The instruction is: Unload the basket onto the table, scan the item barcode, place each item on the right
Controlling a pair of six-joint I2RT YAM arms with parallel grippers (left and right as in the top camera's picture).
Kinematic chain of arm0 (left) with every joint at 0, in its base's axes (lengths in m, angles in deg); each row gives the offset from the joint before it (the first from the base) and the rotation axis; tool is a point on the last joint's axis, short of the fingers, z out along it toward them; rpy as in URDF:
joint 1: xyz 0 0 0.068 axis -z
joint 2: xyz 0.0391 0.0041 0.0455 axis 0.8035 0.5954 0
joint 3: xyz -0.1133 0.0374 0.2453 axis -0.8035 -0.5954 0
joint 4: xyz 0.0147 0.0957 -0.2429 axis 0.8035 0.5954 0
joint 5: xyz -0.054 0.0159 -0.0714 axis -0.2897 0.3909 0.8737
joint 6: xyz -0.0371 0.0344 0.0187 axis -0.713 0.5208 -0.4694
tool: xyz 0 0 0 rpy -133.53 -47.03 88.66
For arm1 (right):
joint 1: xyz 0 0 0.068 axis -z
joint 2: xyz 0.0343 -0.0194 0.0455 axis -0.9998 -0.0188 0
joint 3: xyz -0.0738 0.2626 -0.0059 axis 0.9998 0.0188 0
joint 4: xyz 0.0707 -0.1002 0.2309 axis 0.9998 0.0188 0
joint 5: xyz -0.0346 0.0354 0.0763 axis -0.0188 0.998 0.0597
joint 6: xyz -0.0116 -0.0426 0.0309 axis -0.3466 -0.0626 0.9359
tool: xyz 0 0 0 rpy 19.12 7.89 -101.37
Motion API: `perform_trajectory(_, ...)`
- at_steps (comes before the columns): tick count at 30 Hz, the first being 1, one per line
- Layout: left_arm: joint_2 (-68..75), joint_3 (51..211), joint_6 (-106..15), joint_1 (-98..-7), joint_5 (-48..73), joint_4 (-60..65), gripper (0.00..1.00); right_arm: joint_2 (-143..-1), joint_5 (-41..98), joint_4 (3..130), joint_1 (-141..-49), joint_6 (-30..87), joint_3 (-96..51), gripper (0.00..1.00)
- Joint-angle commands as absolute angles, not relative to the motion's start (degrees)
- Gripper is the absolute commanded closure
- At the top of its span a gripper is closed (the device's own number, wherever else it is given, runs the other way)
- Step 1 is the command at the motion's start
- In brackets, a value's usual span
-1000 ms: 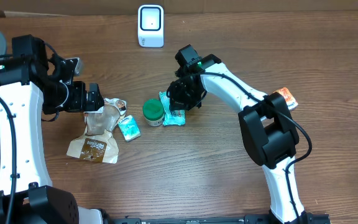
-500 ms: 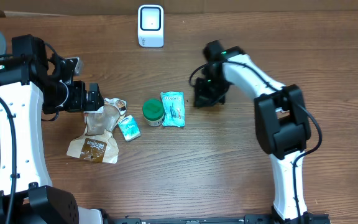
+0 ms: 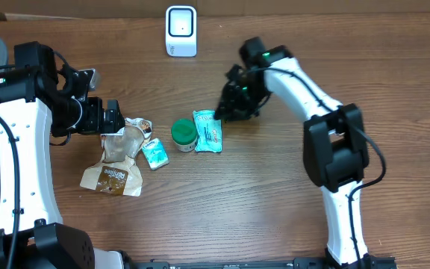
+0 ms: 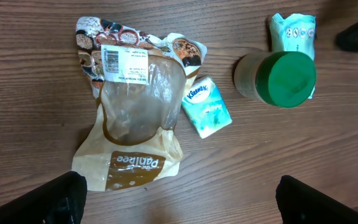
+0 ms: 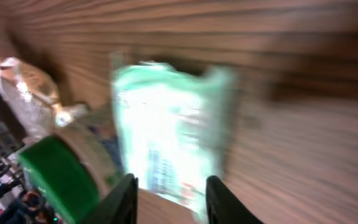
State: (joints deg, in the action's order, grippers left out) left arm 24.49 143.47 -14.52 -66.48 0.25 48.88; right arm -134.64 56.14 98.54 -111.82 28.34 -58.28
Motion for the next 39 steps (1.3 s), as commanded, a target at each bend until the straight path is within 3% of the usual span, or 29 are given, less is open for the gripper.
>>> perform_trajectory(1,24.9,143.5,-13.0,-66.5,0.9,48.8,0.0,-134.6,55.4,95.2,-115.6,33.1,-59.3,0.62)
perform_trajectory(14,24.9,143.5,-13.0,-66.5,0.9,48.8,0.0,-137.7,50.3,89.8,-122.6,39.8,-58.7,0.62)
perform_trajectory(18,24.9,143.5,-13.0,-66.5,0.9,48.8,0.0,-137.7,45.5,93.1,-121.3,39.6,-58.8,0.66)
perform_trajectory(33,24.9,143.5,-13.0,-66.6,0.9,48.8,0.0,-137.4,39.3,113.6,-110.0,17.3,-68.8,0.68)
perform_trajectory(39,24.9,143.5,-13.0,-66.6,0.9,48.8,0.0,-135.7,36.2,118.0,-107.6,21.0,-73.7,0.67)
